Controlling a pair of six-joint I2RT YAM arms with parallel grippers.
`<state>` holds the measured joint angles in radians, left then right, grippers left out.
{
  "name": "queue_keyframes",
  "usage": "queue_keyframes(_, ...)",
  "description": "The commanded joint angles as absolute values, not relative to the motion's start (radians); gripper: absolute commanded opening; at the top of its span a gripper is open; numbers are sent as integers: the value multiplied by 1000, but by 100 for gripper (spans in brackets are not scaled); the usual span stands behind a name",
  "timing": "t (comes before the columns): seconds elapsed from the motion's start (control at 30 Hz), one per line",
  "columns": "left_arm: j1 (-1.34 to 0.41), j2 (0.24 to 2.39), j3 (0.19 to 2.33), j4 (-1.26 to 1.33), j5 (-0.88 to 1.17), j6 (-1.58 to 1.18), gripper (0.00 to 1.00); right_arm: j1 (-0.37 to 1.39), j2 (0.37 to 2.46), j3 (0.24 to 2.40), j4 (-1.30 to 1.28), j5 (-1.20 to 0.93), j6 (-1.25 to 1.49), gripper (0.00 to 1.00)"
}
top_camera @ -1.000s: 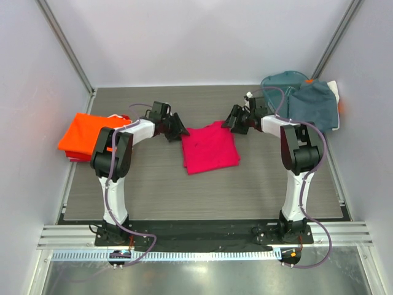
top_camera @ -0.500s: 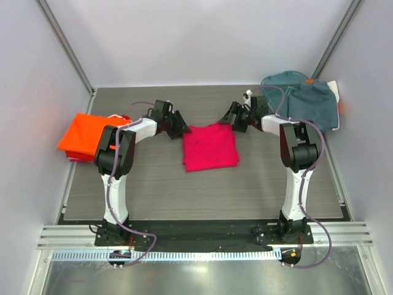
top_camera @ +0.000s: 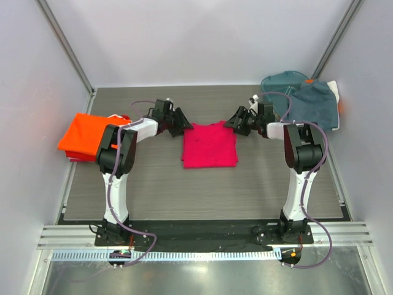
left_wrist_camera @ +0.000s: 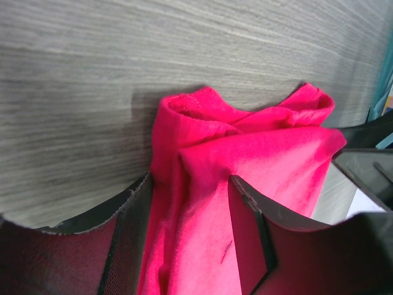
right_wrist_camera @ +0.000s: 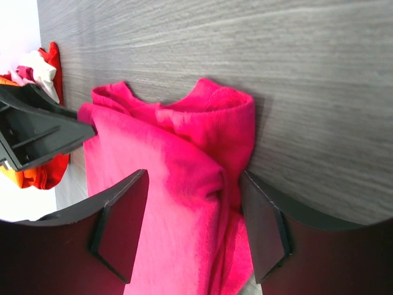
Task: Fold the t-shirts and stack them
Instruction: Fold the tshirt
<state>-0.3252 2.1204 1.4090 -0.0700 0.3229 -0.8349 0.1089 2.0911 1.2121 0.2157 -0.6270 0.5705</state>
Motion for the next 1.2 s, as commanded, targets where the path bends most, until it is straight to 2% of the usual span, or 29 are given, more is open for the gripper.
queue_keyframes(0.0, -325, 2152, 1399, -34, 290, -841, 53, 107, 2112, 1141, 67, -542, 529, 67)
queue_keyframes(0.13, -325, 2129, 1362, -12, 259, -853, 56, 97, 2097, 1134, 66, -537, 532, 65)
queue_keyframes(0.17, -324, 2102, 1327, -5, 247, -856, 62, 94, 2091, 1125, 64, -534, 529, 65)
queue_keyframes(0.27, -324, 2059, 1278, 57, 221, -858, 71, 84, 2072, 1108, 66, -515, 525, 66)
queue_keyframes(0.33, -322, 2060, 1273, 55, 227, -850, 73, 77, 2066, 1092, 67, -508, 523, 71)
queue_keyframes(0.5, -322, 2069, 1287, 28, 216, -851, 71, 61, 2033, 1045, 86, -492, 531, 71)
queue_keyframes(0.63, -322, 2071, 1281, 18, 193, -836, 68, 60, 2034, 1042, 100, -502, 537, 65)
queue_keyframes(0.83, -324, 2034, 1253, 23, 198, -815, 71, 63, 2066, 1077, 92, -515, 538, 58)
queue_keyframes(1.17, -319, 2016, 1258, -44, 195, -792, 69, 87, 2108, 1109, 98, -552, 546, 59)
